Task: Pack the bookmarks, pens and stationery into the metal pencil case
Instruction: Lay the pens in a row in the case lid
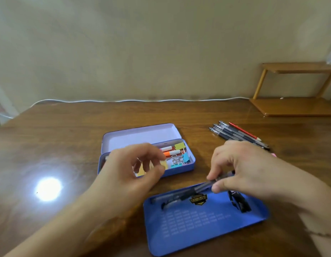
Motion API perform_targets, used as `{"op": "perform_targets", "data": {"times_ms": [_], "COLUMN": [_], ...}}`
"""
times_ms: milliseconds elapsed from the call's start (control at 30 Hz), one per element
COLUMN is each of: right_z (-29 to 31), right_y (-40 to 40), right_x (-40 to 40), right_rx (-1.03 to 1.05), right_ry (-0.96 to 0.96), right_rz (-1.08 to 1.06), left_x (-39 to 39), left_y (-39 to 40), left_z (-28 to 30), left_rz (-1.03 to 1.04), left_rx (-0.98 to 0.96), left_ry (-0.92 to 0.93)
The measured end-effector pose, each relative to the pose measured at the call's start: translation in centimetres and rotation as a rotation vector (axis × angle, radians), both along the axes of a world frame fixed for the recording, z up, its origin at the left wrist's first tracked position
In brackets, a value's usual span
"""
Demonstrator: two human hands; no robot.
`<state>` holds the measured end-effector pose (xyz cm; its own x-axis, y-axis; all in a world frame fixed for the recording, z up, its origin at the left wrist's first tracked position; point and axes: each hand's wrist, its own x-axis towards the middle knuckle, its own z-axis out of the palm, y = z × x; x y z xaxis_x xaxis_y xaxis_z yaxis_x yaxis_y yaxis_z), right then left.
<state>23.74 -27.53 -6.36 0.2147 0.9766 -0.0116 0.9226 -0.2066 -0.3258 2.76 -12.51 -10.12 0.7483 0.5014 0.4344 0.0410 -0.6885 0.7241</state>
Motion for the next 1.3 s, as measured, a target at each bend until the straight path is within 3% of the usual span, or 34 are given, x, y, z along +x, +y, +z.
{"op": "perform_targets", "data": {"times_ms": [67,233,467,567,667,767,967,1300], "right_z": [-0.2,-0.4,-1.1,-0.5,-1.1,-2.7,-3.6,-3.1], "right_y": [0.1,0.2,0.4,0.0,-0.3,0.0,1.1,1.5], "right_x": [-0.4,-1.2,-0.2,2.4,5.7,7.4,7.4,6.3], "right_rx": [-0.037,-0.050,-0.034,0.144,0.316,0.241,0.119,0.087], "right_ry": [-0.032,-0.108,-0.121,0.060,-0.040,-0.185,-0.265,-0.227], "right_rz": [0.020,0.022,0.050,-0.117,-0.375,-0.545,-0.643,-0.664], "left_x": [0.0,0.0,0.1,0.0,0.1,0.2,0.3,0.3], "left_y": [-0.3,-0.2,-0.3,-0.5,-0.5,-0.6,-1.0,-0.9], "left_z": [-0.2,-0.7,-0.7,-0.8,-0.9,-1.0,-1.0,-1.1], "left_rz": [-0.031,-0.177,-0.171,-0.160,-0.145,-0.129,-0.094,-0.071], "left_rx": [0.282,0.523,0.567,0.586,0.602,0.624,0.643,0.622], "left_ry": [0.150,0.353,0.382,0.389,0.395,0.393,0.393,0.396]}}
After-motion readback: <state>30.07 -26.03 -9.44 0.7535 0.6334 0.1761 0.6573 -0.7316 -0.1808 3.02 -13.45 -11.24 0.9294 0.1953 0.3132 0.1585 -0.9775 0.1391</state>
